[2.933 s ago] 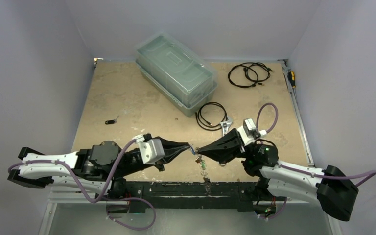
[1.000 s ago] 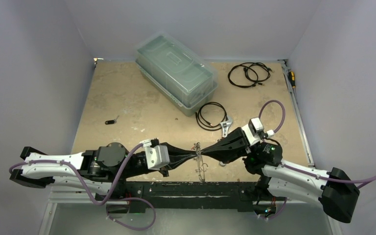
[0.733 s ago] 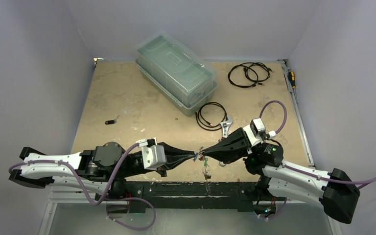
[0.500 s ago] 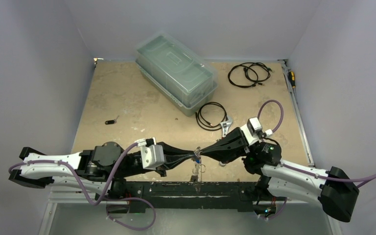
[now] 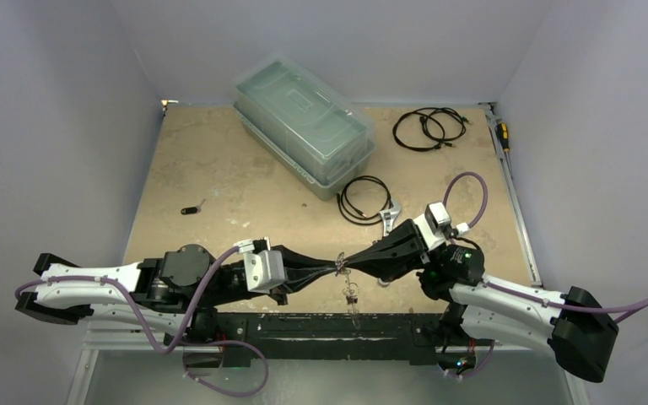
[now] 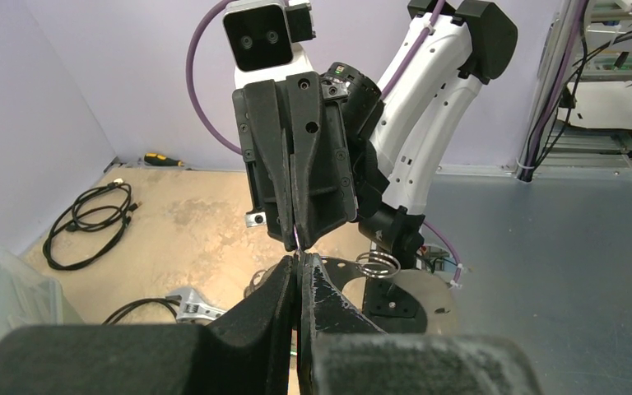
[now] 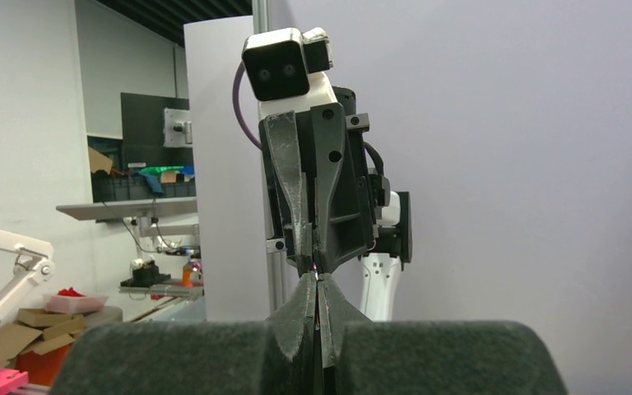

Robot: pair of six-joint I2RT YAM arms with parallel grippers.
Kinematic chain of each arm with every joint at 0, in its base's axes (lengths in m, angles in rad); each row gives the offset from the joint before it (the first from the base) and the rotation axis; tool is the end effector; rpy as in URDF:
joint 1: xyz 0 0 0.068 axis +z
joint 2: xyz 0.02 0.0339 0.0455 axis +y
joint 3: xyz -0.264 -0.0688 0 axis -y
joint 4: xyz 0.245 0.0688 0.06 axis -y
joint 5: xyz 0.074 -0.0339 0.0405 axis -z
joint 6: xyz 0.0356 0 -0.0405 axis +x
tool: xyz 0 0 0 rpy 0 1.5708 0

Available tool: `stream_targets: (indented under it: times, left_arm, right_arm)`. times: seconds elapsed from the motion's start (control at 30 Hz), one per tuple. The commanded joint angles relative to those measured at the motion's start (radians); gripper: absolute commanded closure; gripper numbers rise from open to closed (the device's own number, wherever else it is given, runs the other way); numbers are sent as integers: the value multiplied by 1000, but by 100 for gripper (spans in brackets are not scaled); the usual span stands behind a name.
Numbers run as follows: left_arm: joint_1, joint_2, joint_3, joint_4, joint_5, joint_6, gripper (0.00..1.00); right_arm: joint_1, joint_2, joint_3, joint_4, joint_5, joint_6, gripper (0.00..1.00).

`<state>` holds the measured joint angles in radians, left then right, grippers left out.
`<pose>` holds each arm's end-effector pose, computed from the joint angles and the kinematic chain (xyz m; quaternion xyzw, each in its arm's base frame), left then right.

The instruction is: Put the keys on the keyring

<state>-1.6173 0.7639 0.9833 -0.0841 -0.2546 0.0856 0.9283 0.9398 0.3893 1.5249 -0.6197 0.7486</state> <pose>0.0014 -0.1631 0.4226 0.4277 0.5018 -0.4577 0.5964 0.0807 0.1423 0.3348 -0.3154 0.2525 0.7368 0.5421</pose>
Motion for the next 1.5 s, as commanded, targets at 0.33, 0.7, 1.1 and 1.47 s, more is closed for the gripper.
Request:
stream_targets:
  times: [0.33,0.7,1.1,1.47]
  left_arm:
    - [-3,2,-5,25,31,-27,100]
    - [-3,12,-5,27,31,-21,100]
    - [-3,0,-5,20,10,-19,60]
    - [-3,-25,-32,69,-31,-14,55]
  right_arm:
    - [-5,-24,54,305,64,-18,100]
    - [-5,-13,66,311,67,-15,100]
    - [-5,-12,72,311,58,-17,100]
    - [-5,-6,69,314,60,-18,100]
